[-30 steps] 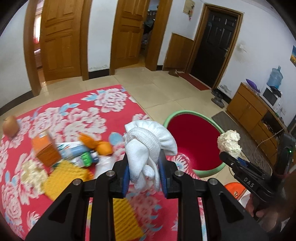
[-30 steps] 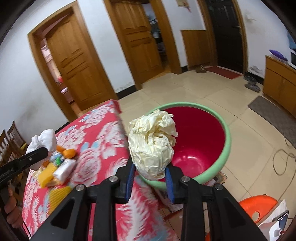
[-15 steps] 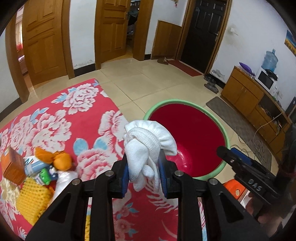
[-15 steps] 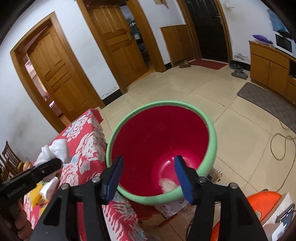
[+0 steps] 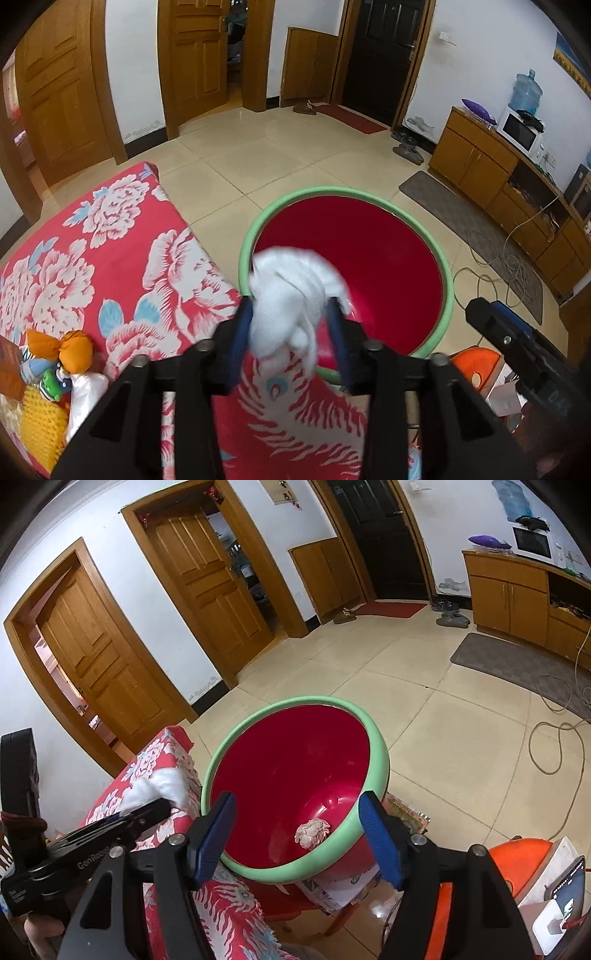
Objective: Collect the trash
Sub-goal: 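Withdraw both open grippers from the bucket back toward the table, then grasp the yellow foam fruit net with the left gripper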
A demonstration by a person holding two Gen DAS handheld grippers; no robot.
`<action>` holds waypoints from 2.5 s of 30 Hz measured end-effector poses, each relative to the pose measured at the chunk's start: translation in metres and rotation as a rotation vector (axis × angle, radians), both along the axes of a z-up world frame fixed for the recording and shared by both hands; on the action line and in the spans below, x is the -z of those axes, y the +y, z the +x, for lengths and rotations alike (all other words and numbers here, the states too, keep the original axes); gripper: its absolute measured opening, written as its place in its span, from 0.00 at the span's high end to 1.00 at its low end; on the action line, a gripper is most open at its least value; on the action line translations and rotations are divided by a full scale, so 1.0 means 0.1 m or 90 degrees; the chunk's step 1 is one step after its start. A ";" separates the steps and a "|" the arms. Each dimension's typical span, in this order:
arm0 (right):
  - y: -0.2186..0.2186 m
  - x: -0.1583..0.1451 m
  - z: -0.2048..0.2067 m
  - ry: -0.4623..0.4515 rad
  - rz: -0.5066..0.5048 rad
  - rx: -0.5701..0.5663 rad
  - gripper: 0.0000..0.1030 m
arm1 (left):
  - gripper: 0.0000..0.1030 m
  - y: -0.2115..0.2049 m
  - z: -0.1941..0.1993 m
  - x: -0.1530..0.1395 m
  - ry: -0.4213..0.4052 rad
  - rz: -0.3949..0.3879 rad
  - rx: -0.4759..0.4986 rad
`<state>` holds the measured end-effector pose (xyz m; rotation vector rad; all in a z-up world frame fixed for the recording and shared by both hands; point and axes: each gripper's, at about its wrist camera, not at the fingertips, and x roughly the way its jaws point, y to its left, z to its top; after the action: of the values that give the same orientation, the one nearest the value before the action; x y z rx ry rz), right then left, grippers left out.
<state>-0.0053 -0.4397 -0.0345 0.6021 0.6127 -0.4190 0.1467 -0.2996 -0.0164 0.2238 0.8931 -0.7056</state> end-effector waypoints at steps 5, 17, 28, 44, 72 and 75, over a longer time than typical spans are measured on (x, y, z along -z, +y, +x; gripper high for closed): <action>-0.02 0.02 -0.03 -0.002 0.008 0.005 0.28 | 0.34 -0.01 -0.06 -0.04 -0.029 0.017 -0.008; 0.08 -0.07 -0.13 -0.016 0.008 -0.010 0.25 | 0.34 0.30 -0.18 -0.22 -0.030 -0.001 -0.048; 0.34 -0.23 -0.22 -0.034 -0.002 -0.056 0.23 | 0.34 0.85 -0.39 -0.39 -0.033 -0.016 -0.113; 0.79 -0.28 -0.24 -0.023 -0.011 -0.130 0.22 | 0.34 1.69 -0.56 -0.31 -0.010 -0.013 -0.214; 1.06 -0.11 -0.14 0.020 0.002 -0.192 0.22 | 0.55 1.93 -0.74 0.34 0.092 0.010 -0.232; 1.07 -0.11 -0.15 0.021 -0.002 -0.194 0.22 | 0.77 1.95 -0.76 0.33 0.086 -0.002 -0.232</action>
<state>-0.0200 -0.3323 -0.0232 0.4895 0.7227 -0.1434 0.0707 -0.1046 -0.0494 0.0079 1.0279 -0.3860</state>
